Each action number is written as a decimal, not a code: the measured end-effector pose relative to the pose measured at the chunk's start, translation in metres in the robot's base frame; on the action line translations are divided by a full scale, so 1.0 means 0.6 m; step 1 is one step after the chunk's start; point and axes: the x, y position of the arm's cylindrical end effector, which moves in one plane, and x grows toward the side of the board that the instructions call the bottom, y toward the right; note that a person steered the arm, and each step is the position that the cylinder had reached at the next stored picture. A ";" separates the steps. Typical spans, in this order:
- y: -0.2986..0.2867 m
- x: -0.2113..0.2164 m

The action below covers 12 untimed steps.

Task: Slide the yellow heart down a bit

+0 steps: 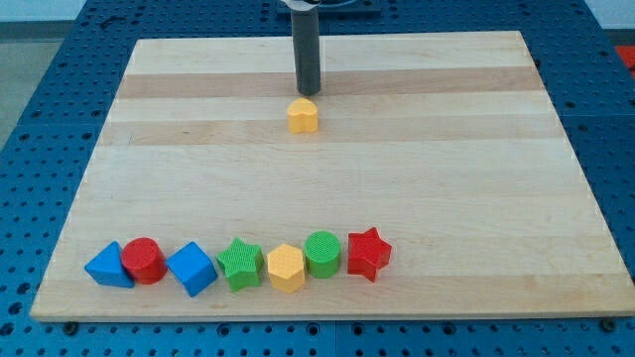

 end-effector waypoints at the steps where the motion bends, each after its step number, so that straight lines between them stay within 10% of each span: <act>1: -0.005 -0.001; 6: -0.086 0.004; 12: 0.093 0.216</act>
